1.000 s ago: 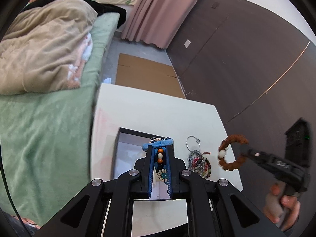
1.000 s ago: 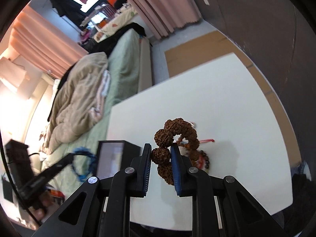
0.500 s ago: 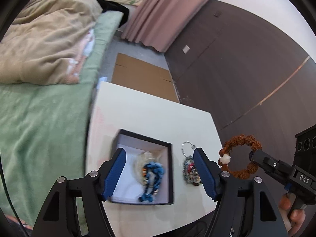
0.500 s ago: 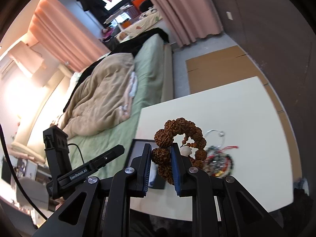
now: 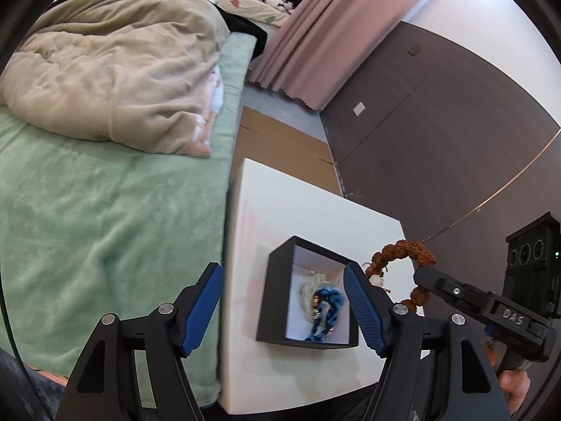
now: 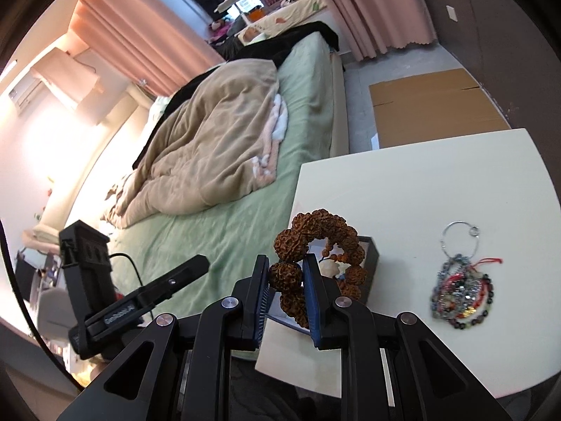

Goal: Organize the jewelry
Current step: 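Lower the brown bead bracelet into the black box and open the right gripper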

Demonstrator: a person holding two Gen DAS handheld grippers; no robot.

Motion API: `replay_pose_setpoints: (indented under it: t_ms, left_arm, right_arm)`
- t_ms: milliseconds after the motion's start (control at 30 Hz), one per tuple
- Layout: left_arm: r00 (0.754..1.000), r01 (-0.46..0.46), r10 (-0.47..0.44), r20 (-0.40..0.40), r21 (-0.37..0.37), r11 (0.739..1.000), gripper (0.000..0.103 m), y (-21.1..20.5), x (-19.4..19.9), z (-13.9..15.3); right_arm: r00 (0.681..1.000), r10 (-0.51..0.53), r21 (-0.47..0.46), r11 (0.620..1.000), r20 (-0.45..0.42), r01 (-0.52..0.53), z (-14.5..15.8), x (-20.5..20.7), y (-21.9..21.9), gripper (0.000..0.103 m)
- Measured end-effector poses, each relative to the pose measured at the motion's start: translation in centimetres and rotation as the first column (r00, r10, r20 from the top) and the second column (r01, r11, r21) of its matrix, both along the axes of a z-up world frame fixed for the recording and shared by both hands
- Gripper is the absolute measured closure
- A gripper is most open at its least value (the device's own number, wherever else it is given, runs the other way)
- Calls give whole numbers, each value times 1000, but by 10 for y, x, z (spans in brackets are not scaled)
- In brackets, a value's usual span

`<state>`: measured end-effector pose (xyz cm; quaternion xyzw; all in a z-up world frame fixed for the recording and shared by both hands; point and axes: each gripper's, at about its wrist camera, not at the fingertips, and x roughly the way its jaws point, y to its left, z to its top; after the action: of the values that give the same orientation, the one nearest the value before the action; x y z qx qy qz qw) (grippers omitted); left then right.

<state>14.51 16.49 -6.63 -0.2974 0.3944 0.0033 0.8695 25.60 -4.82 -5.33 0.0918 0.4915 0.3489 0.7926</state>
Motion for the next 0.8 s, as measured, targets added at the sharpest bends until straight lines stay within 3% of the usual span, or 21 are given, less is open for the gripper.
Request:
replay_pose_setpoints:
  t_ms: [200, 267, 333, 600, 800]
  left_arm:
    - [1000, -13, 13, -2, -3, 1000, 31, 8, -5, 0]
    - [1000, -11, 11, -2, -2, 1000, 31, 8, -5, 0]
    - [1000, -10, 10, -2, -2, 1000, 31, 8, -5, 0]
    - [1000, 30, -30, -7, 13, 999, 31, -14, 6, 2]
    - [997, 76, -75, -12, 34, 997, 31, -40, 17, 6]
  right_arm:
    - [999, 22, -111, 994, -29, -25, -19, 6, 24, 77]
    - [999, 12, -133, 991, -46, -18, -25, 8, 25, 53]
    - [1000, -4, -127, 992, -24, 1, -24, 6, 20, 45]
    - [999, -47, -103, 994, -5, 47, -14, 5, -16, 44]
    - [993, -119, -75, 990, -3, 118, -12, 6, -59, 31]
